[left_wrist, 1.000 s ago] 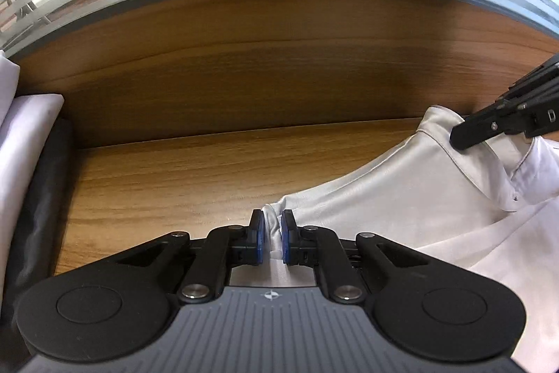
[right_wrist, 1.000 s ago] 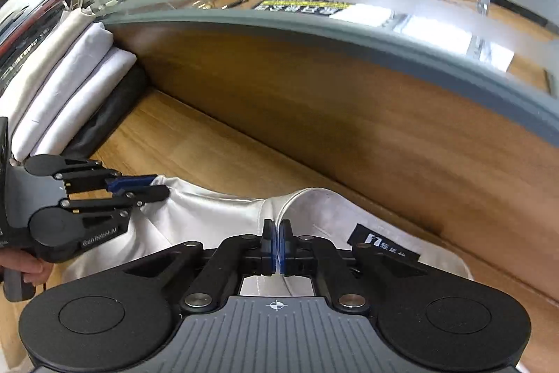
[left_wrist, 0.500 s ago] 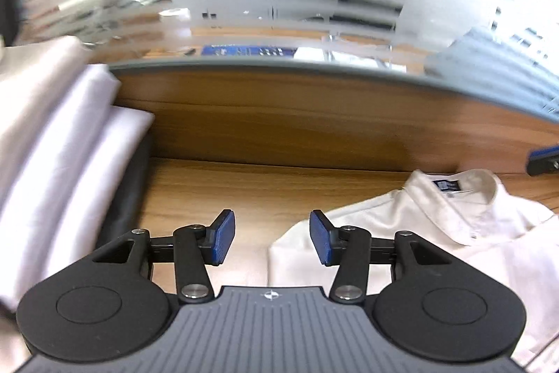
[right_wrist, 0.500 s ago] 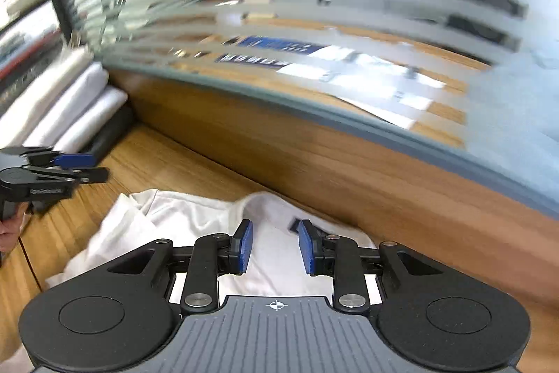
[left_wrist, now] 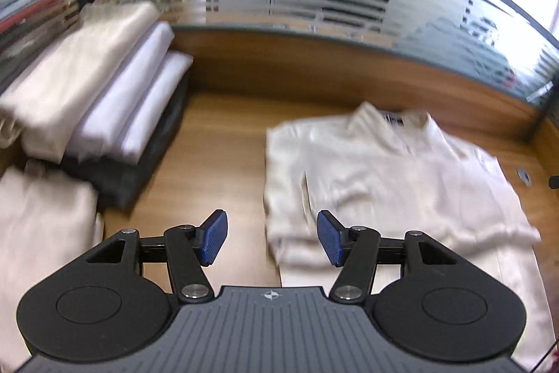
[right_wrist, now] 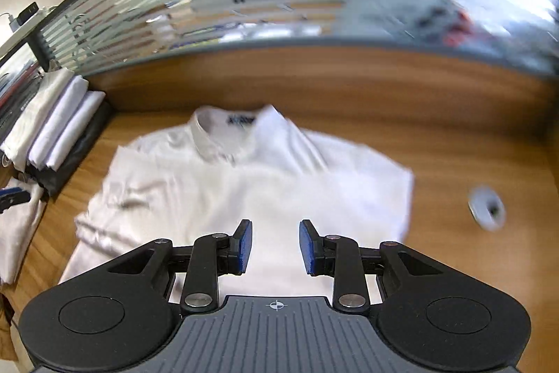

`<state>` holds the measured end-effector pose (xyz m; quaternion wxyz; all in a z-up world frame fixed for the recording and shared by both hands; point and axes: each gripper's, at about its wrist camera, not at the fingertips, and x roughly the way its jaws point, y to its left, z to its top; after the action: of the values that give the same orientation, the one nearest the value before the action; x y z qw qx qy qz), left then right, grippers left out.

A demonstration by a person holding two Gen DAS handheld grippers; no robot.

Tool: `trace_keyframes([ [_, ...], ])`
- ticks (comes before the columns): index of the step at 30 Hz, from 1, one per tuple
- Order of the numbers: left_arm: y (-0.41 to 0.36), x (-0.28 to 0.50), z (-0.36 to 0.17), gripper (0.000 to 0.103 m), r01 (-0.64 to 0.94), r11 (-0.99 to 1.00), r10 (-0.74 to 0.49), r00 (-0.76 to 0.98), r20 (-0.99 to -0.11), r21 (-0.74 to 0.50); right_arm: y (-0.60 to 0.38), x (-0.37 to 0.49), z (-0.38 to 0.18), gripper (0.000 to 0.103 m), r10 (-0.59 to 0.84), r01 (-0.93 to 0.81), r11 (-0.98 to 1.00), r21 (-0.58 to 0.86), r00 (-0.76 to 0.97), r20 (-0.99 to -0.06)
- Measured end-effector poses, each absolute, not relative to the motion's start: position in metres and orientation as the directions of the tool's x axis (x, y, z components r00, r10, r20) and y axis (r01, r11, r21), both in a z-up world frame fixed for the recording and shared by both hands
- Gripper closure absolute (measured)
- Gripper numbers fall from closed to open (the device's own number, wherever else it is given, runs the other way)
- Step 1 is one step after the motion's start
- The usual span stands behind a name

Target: Fold clothes

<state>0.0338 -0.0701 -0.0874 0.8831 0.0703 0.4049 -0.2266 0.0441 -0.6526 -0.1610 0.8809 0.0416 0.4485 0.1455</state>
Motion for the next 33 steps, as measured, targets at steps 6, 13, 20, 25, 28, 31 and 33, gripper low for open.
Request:
trace_keyframes([
  [6,-0.044,-0.021,-0.113,0.040,0.437,0.897,-0.312,0.510,-0.801,-0.071,-0.681,-0.034,-0.180,0.071,0.242,-0.135,0.970,0.201,0.536,-0.809],
  [13,-0.033,-0.081,-0.132,0.040,0.446,0.895,-0.271,0.505,-0.819,-0.022,-0.706,-0.116,-0.212,0.071,0.181,-0.054,0.982,0.178,0.506,-0.843],
  [20,-0.036,-0.142,-0.131,0.040,0.458,0.889,-0.273,0.561,-0.782,0.017,-0.690,-0.172,-0.216,0.070,0.298,-0.274,0.945,0.177,0.504,-0.811],
  [25,-0.046,-0.194,-0.131,0.039,0.493,0.870,-0.297,0.576,-0.762,0.033,-0.650,-0.203,-0.221,0.059,0.417,-0.531,0.836,0.135,0.456,-0.786],
  [28,-0.052,-0.223,-0.135,0.037,0.525,0.849,-0.304,0.580,-0.756,0.061,-0.623,-0.225,-0.228,0.058,0.454,-0.657,0.750,0.076,0.429,-0.781],
  [31,-0.056,-0.249,-0.141,0.031,0.568,0.817,-0.317,0.588,-0.744,0.101,-0.600,-0.245,-0.235,0.057,0.482,-0.735,0.677,0.036,0.405,-0.777],
  [33,-0.059,-0.263,-0.148,0.026,0.600,0.788,-0.324,0.594,-0.736,0.138,-0.590,-0.254,-0.236,0.050,0.492,-0.760,0.650,0.024,0.396,-0.776],
])
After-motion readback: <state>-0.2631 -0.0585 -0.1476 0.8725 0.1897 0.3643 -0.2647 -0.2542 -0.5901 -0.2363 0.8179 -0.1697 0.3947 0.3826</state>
